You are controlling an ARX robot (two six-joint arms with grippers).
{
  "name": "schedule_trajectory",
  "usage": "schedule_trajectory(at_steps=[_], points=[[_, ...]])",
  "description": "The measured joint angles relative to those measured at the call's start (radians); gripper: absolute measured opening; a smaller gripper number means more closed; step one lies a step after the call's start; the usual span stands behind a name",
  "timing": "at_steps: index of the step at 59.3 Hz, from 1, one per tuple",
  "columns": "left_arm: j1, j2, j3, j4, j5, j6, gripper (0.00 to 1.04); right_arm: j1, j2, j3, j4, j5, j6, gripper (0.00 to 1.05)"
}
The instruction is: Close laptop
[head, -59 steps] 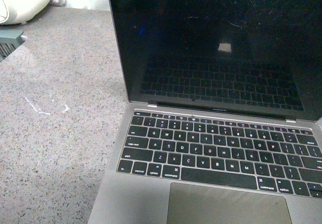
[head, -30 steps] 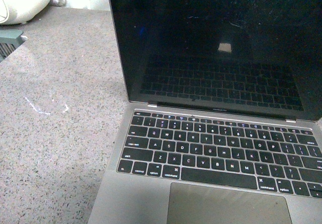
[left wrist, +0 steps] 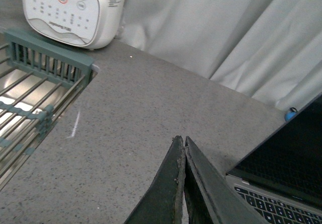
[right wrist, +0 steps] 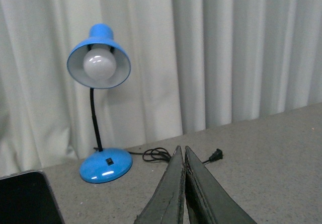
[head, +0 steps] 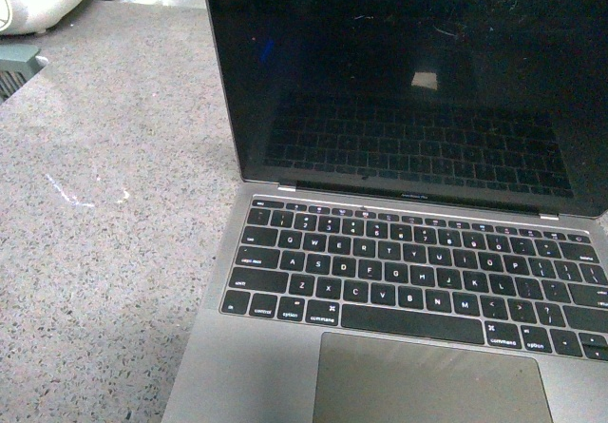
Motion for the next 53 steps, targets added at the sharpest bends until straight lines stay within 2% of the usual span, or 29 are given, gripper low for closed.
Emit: schedule_trajectory(at_steps=[10,22,32,53], points=[[0.013,0.266,0.045,0.25,0.089,0.008,0.04,-0.125,0.32,0.04,0.191,-0.238,0.005,0.01],[0.053,0.617,0.203,0.478,0.167,0.027,0.04,-0.23,0.683,0.243,0.32,-0.506,-0.043,0.01],[0.063,0.815,0.363,0.525,0.204,0.037,0.04,-0.261,0.877,0.447,0.277,-0.672,-0.109,0.01],[0.032,1.064,0.631,0.498,0.263,0.078,0.04,-0.246,1.183,0.832,0.075,-0.844,-0.193,0.01]])
